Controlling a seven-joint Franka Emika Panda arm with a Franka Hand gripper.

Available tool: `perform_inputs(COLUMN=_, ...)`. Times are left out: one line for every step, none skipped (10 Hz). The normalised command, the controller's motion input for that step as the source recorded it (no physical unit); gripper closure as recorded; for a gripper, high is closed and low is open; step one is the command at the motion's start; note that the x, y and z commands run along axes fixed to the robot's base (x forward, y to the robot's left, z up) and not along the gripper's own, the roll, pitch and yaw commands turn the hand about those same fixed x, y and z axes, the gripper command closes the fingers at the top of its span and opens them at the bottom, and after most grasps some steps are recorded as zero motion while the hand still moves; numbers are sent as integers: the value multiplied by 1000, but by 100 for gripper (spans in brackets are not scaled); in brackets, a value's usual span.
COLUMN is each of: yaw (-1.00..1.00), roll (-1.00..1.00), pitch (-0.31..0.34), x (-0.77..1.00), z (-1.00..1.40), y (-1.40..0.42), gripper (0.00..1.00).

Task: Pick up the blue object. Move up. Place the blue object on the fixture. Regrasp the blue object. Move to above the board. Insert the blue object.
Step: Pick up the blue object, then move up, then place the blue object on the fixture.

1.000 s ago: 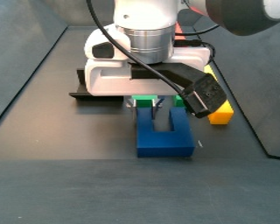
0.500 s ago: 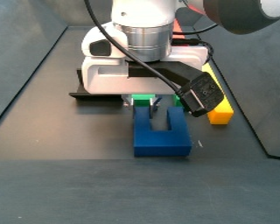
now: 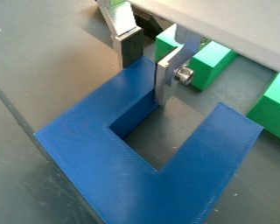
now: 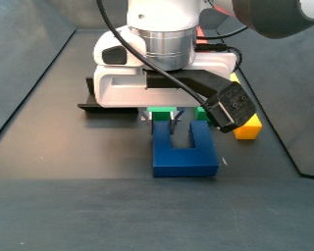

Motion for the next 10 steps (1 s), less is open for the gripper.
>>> perform_inputs(yaw=0, roll=0, pitch=0, x=0, z=0, y=0, gripper=100)
perform_inputs(yaw=0, roll=0, pitch=0, x=0, z=0, y=0, gripper=100)
perform_inputs(yaw=0, roll=0, pitch=0, x=0, z=0, y=0, gripper=100)
perform_inputs(yaw=0, roll=0, pitch=0, x=0, z=833, y=0, gripper=100)
perform_inputs(yaw=-54, roll=10, pitch=28, x=-50, z=784, y=78, gripper=100)
perform_inputs(yaw=-57, roll=8, pitch=69, x=-87, z=592, y=64, gripper=100)
perform_inputs(yaw=-29, roll=29, pitch=48, x=-10, z=228, y=17, gripper=100)
perform_inputs(yaw=0, roll=0, pitch=0, x=-29, z=0, y=23, gripper=100)
perform_inputs(yaw=-171, roll=-37, pitch=-46, x=-20, z=0, y=0, gripper=100)
perform_inputs(yaw=-194, roll=0, pitch=-20, x=97, z=189, y=-211, gripper=100)
